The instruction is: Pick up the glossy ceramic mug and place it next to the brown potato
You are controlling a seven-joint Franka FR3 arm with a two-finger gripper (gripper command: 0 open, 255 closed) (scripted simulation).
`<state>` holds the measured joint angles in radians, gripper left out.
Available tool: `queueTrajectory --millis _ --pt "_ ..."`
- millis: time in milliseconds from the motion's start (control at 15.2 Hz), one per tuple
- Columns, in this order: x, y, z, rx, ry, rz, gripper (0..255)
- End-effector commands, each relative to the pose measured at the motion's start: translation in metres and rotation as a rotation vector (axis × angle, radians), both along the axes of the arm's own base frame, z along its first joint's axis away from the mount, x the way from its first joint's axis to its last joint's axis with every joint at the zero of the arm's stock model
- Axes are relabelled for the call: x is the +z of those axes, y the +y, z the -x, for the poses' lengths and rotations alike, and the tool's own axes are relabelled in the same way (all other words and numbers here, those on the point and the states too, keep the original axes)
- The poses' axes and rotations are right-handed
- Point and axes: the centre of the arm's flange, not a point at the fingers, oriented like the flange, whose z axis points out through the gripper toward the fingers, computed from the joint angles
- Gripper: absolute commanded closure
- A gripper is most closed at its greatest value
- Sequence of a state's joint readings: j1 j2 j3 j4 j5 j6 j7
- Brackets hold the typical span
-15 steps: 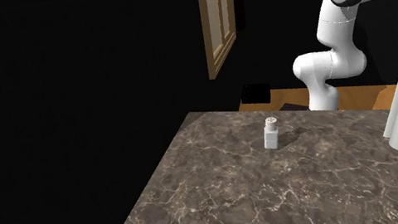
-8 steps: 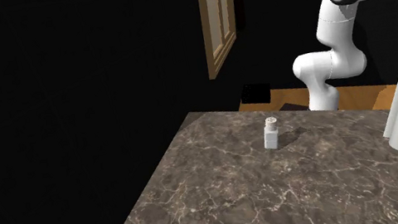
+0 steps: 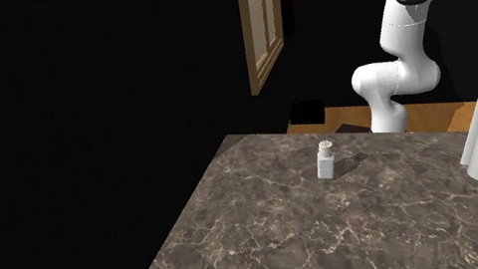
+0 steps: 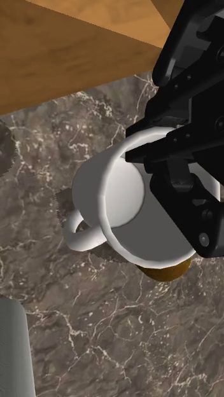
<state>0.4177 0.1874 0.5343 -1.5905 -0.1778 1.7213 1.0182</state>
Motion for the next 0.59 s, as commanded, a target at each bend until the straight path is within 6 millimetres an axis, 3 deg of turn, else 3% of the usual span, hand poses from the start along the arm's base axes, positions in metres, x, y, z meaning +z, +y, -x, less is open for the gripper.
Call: queueTrajectory --millis 0,528 --pt "-0.011 0.001 0.000 0.000 0.000 -0.001 255" --pt "-0.054 0.001 0.000 0.000 0.000 -0.001 255"
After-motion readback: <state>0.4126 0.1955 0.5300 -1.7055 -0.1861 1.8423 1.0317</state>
